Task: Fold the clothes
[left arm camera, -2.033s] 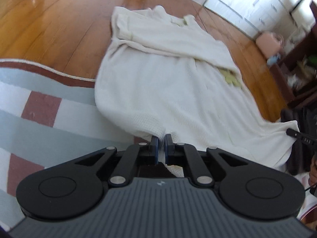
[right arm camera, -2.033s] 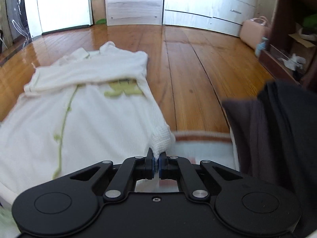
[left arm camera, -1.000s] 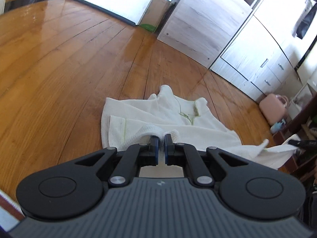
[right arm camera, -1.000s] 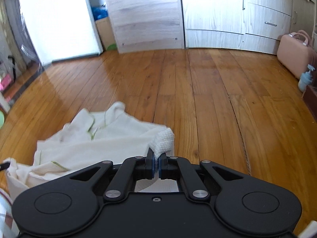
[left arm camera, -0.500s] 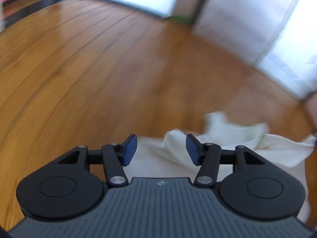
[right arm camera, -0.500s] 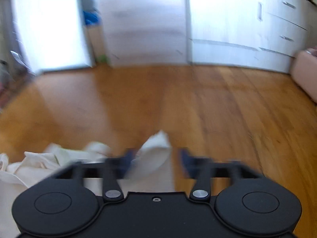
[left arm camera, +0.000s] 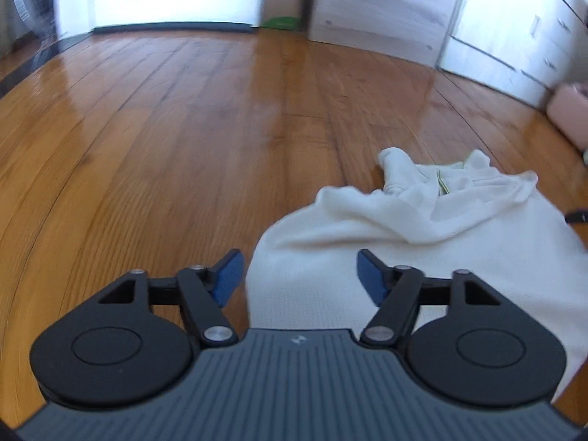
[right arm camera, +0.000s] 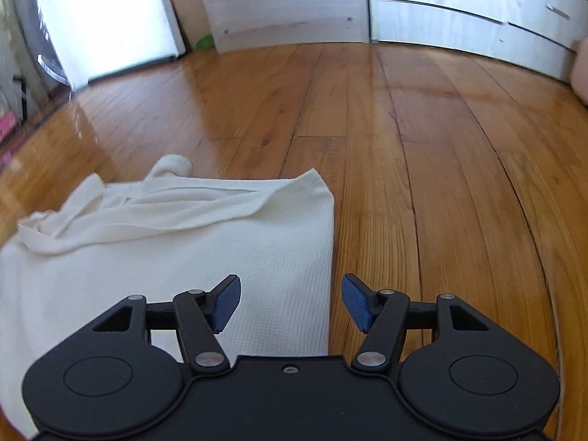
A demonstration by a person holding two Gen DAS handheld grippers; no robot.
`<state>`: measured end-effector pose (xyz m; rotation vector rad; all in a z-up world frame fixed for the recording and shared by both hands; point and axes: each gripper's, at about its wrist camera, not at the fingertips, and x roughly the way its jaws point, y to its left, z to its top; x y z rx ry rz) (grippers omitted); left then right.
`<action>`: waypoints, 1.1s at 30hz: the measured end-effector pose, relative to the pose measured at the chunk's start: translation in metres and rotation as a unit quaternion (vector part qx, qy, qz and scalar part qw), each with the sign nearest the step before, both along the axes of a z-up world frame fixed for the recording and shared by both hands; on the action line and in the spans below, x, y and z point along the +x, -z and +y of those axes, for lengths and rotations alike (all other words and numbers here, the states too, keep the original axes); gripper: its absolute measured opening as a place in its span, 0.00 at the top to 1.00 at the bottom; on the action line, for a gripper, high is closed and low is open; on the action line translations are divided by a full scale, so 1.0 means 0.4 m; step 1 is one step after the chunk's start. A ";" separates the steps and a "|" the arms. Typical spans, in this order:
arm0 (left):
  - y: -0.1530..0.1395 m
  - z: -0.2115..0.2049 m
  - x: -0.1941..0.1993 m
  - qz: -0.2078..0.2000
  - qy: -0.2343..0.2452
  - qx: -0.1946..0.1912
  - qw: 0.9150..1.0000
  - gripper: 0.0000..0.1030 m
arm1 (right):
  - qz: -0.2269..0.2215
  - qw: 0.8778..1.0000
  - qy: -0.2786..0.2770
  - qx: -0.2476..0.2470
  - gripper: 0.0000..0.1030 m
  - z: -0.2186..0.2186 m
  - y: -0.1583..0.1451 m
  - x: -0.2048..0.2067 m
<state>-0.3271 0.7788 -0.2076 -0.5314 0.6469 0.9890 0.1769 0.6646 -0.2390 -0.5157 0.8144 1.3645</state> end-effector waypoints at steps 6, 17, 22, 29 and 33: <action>0.051 0.131 0.067 0.011 0.070 -0.047 0.996 0.27 | 0.003 0.999 -0.018 -0.048 0.35 0.101 0.036 0.011; 0.073 0.127 0.155 -0.011 0.119 -0.042 0.992 0.93 | -0.032 0.999 0.006 -0.009 0.84 0.193 0.074 -0.011; 0.005 0.094 0.090 -0.093 0.065 0.021 0.993 0.93 | -0.073 0.995 0.009 0.072 0.96 0.141 0.001 -0.023; 0.048 0.174 0.037 -0.037 -0.111 -0.042 0.992 0.86 | -0.095 0.990 0.105 0.011 0.57 0.170 -0.010 0.027; 0.004 0.054 0.033 -0.047 -0.087 -0.037 0.994 0.45 | -0.067 0.990 0.120 0.003 0.52 0.122 -0.026 0.019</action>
